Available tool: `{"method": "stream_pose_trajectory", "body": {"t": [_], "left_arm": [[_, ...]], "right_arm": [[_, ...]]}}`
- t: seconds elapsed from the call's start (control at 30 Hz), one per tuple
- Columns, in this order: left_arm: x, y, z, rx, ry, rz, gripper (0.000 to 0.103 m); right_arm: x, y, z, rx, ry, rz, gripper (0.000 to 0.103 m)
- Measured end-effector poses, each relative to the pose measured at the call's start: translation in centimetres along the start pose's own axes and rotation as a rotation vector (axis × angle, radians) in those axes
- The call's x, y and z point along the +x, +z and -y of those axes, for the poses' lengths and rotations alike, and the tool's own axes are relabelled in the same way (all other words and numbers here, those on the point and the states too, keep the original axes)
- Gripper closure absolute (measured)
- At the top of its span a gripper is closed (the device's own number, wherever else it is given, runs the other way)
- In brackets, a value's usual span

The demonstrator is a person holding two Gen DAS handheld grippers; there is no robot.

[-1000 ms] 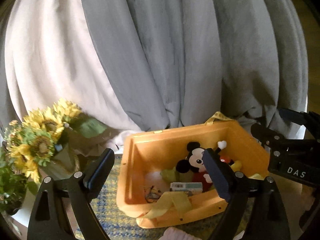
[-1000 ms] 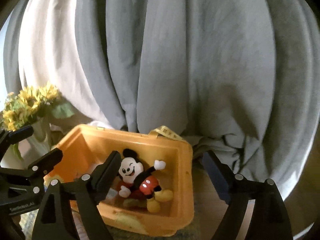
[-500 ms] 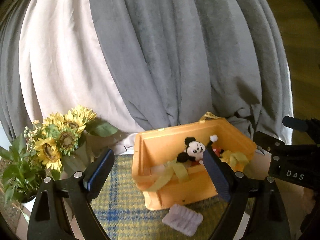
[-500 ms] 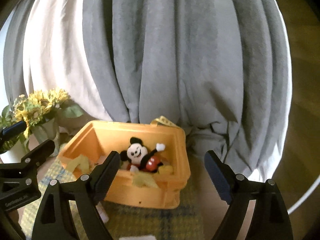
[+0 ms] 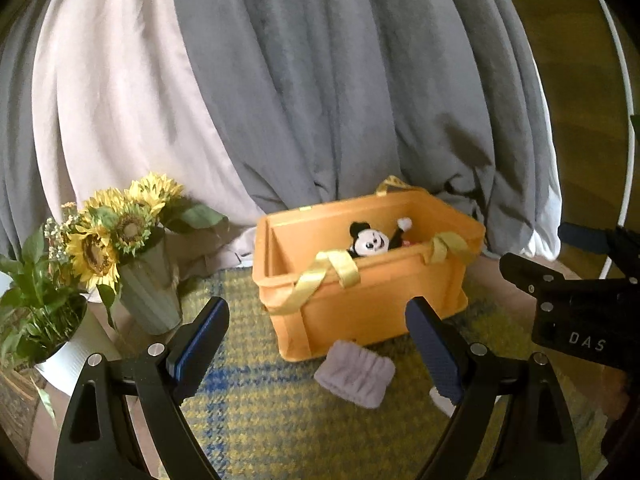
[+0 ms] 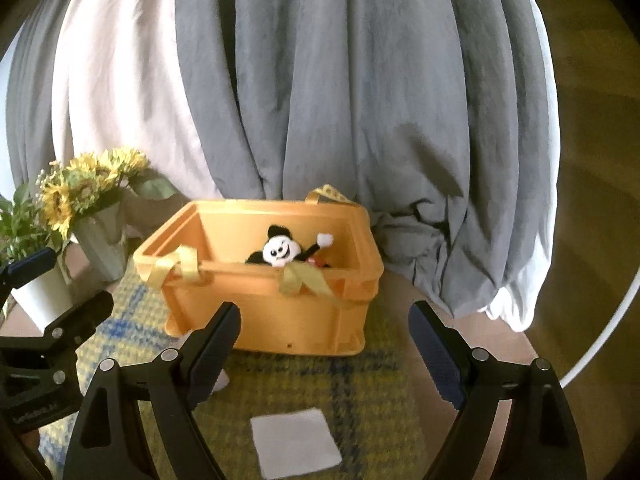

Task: Organize soft objects
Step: 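Withdraw both tools and lower them toward the sock and white square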

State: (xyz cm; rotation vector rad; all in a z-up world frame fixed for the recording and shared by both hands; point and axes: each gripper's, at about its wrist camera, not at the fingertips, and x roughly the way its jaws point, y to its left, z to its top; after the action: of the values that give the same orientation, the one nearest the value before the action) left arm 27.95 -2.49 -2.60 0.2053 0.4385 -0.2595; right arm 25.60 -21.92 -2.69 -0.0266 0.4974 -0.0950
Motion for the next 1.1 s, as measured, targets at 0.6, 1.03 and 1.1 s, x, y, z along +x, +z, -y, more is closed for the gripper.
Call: {"method": "stream_pose_trajectory", "body": {"t": [0.6,1.03,1.1], "left_arm": [[3.9,-5.0,0.6,0.162,-0.122,-0.118,0.013],[8.9,-7.0,1.1,0.203,-0.213,-0.183,0.013],[9.6,-7.3,1.1,0.208,-0.223,-0.192,0.013]], "right_arm": [[1.6,-6.7,-2.4,0.028,-0.052,-0.169,0.016],[5.1,-10.0,-3.6,0.063,-0.090,-0.291,0.017],[5.7,-10.5,-3.6,0.077,-0.094,-0.306,0.017]]}}
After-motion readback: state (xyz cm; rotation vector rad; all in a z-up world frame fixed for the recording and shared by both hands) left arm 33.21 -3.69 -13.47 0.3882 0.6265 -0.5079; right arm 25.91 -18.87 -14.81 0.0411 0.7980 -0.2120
